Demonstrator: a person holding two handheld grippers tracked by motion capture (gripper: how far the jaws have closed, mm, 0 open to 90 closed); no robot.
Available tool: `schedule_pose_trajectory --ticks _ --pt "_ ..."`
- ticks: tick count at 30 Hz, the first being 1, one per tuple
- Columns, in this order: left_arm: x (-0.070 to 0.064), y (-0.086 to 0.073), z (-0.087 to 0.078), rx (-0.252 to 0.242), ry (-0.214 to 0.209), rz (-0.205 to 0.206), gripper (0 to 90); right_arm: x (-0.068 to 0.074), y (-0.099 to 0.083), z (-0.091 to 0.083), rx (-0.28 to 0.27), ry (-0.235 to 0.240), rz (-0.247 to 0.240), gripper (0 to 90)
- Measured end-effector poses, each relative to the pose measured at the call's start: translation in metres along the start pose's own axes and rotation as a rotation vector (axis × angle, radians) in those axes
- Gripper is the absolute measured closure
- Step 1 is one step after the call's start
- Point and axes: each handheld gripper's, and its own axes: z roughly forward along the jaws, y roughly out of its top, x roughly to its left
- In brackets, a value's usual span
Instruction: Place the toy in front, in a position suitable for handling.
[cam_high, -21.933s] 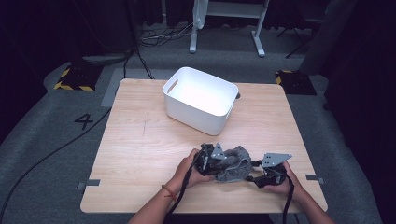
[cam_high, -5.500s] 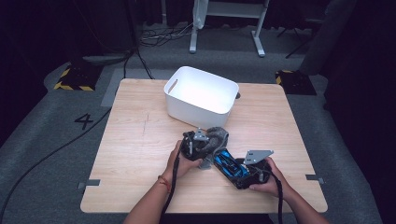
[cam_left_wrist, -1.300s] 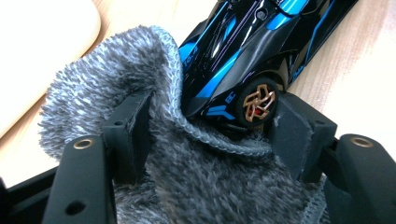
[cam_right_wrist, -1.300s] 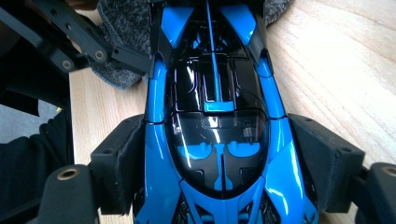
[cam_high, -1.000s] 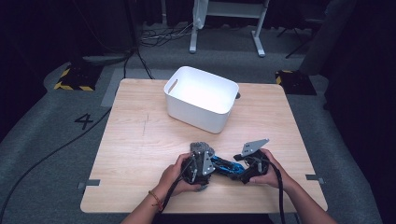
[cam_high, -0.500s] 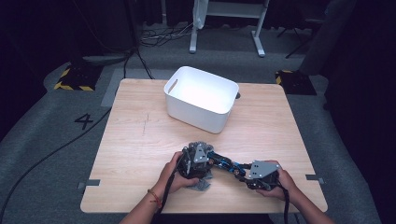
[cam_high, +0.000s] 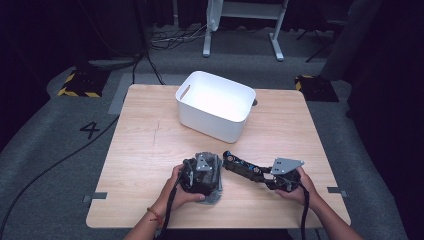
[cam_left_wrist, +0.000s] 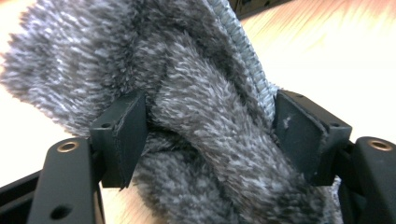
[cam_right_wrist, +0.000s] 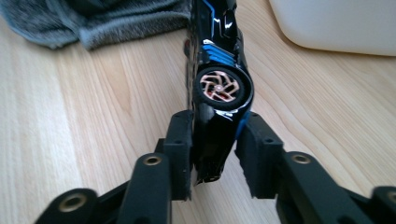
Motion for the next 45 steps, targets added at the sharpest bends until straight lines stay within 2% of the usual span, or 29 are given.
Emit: schedule_pose_trajectory --ticks 2,4,6,8,10,11,12,14,17,19,23,25,26,28,31,33,35,37,39,41,45 --pt "0.004 0.0 0.002 0.003 -0.01 -0.019 34.3 -0.003 0.001 0.002 -0.004 0.022 0.012 69.0" --pt "0.004 -0.001 0.004 0.002 -0.003 -0.017 46.3 -0.004 0.003 0.004 -0.003 0.035 0.014 69.3" --pt "0.003 0.0 0.005 0.001 0.012 -0.002 55.4 -0.006 0.005 0.007 0.005 0.038 0.026 69.6" --pt "0.002 0.0 0.004 0.002 0.008 0.011 64.8 -0.006 0.006 0.01 0.015 0.042 0.028 69.0" --pt "-0.001 -0.002 0.003 -0.008 0.016 0.039 70.3 -0.006 0.006 0.014 0.024 0.046 0.032 68.7" --pt "-0.001 -0.002 0.001 -0.018 0.005 0.047 72.1 -0.006 0.006 0.016 0.02 0.042 0.027 68.8" --pt "-0.002 -0.003 0.0 -0.04 -0.026 0.059 73.5 -0.006 0.006 0.016 0.014 0.043 0.036 70.1" --pt "-0.005 -0.002 -0.002 -0.05 -0.044 0.091 74.5 -0.008 0.004 0.016 -0.003 0.034 0.051 71.1" --pt "-0.011 0.002 -0.007 -0.108 -0.094 0.117 74.5 -0.009 0.003 0.015 -0.009 0.047 0.06 71.2" --pt "-0.015 0.006 -0.009 -0.15 -0.146 0.136 74.4 -0.008 0.004 0.016 -0.01 0.044 0.062 71.2" --pt "-0.027 0.018 -0.001 -0.16 -0.172 0.18 74.4 -0.006 0.004 0.017 -0.018 0.055 0.077 71.4" --pt "-0.032 0.023 0.005 -0.175 -0.213 0.198 74.3 -0.004 0.005 0.018 -0.02 0.057 0.072 71.5" --pt "-0.034 0.026 0.008 -0.176 -0.218 0.212 74.3 -0.003 0.005 0.018 -0.017 0.059 0.063 71.5" --pt "-0.037 0.031 0.014 -0.163 -0.206 0.223 74.2 -0.002 0.006 0.018 -0.017 0.065 0.063 71.5" --pt "-0.037 0.035 0.025 -0.141 -0.187 0.216 74.1 0.0 0.005 0.018 -0.022 0.089 0.059 71.6" --pt "-0.036 0.034 0.032 -0.136 -0.176 0.202 73.9 0.0 0.005 0.018 -0.025 0.092 0.059 71.7" --pt "-0.035 0.031 0.036 -0.107 -0.143 0.219 74.0 0.0 0.005 0.018 -0.023 0.091 0.061 71.7" --pt "-0.031 0.028 0.036 -0.098 -0.14 0.203 74.0 -0.001 0.004 0.017 -0.022 0.093 0.066 71.6" --pt "-0.026 0.027 0.031 -0.08 -0.104 0.2 74.0 -0.002 0.004 0.016 -0.022 0.098 0.074 71.6" --pt "-0.018 0.023 0.026 -0.068 -0.069 0.181 74.0 -0.002 0.003 0.015 -0.021 0.096 0.077 71.6" --pt "0.004 0.011 0.013 -0.057 0.004 0.111 74.1 -0.004 0.001 0.013 -0.017 0.098 0.081 71.6"
